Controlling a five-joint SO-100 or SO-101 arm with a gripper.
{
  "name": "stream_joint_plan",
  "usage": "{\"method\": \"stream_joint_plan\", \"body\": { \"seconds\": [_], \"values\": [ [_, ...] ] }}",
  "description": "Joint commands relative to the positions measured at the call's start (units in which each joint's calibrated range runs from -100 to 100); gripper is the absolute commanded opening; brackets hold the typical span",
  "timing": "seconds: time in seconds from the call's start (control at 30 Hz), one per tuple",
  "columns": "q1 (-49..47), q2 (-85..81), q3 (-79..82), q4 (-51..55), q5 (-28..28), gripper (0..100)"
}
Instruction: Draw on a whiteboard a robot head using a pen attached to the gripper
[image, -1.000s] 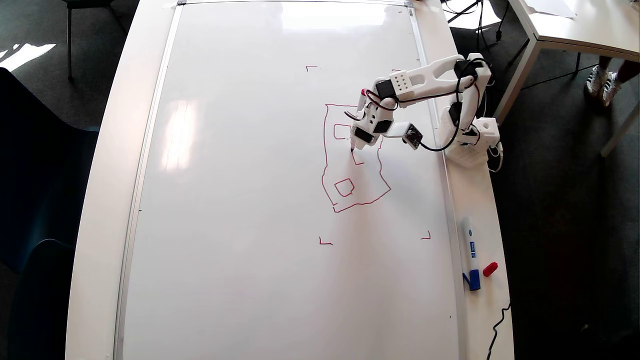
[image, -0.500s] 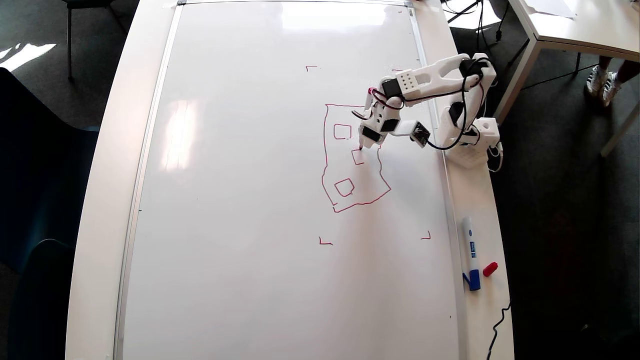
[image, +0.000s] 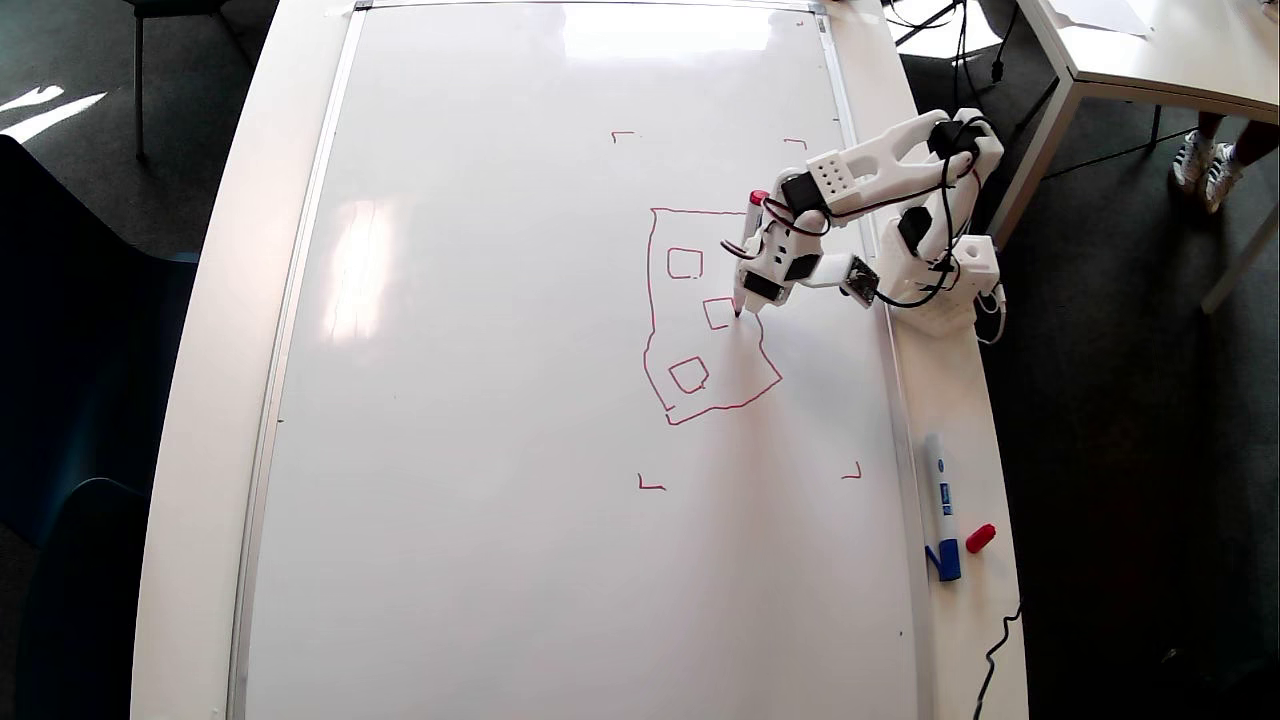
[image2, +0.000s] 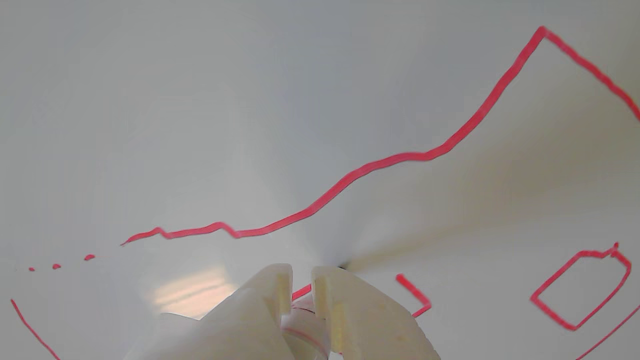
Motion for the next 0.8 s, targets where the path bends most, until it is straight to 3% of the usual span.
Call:
{"method": "stream_joint_plan", "body": {
  "seconds": [0.0,0.57,0.77],
  "values": [
    [-1.21,-1.0,-0.69,-0.43,-0.4,1],
    [-0.4,2.11,-7.49,-1.99,-1.8,1],
    [2.11,2.94,-22.84,7.3,-1.75,1]
  ]
}}
